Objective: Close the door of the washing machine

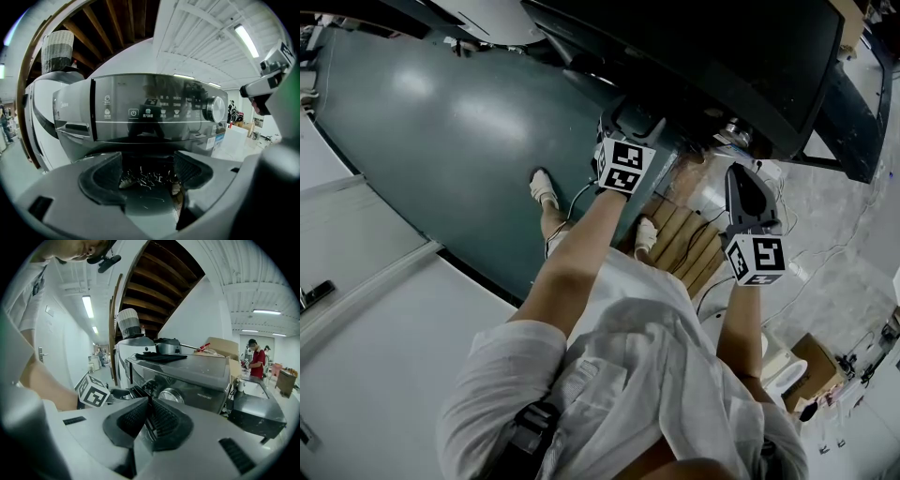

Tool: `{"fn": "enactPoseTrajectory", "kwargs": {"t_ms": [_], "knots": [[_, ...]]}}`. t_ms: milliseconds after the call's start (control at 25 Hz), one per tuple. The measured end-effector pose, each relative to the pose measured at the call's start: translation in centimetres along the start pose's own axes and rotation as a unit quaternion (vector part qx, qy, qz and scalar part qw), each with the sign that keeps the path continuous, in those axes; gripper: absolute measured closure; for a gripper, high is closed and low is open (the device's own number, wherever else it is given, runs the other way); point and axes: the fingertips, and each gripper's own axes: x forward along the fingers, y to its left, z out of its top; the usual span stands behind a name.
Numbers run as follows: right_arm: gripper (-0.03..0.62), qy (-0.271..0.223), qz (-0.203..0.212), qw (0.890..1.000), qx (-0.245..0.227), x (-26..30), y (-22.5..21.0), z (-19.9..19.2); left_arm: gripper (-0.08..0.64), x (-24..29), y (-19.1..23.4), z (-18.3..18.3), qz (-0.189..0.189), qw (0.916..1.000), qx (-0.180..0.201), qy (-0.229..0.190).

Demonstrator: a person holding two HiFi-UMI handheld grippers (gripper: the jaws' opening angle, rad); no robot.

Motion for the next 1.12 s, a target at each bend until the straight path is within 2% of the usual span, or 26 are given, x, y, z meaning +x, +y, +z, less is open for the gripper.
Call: {"fn": "enactPoseTrajectory", "kwargs": {"t_ms": [280, 920, 1120], "knots": [[0.561, 0.001, 0.006, 1.0, 0.002, 0.9, -0.8, -0.3, 0.216, 0.2, 0.0, 0.3, 0.008, 0.9999, -0.008, -0.008], [0.56, 0.002, 0.007, 1.0, 0.002, 1.0, -0.2, -0.8, 0.215, 0.7, -0.2, 0.5, 0.021, 0.9995, -0.024, 0.006], [0.56, 0.002, 0.004, 1.0, 0.0, 0.7, 0.2, -0.8, 0.21, 0.8, -0.1, 0.5, 0.025, 0.9993, -0.026, -0.01]]}}
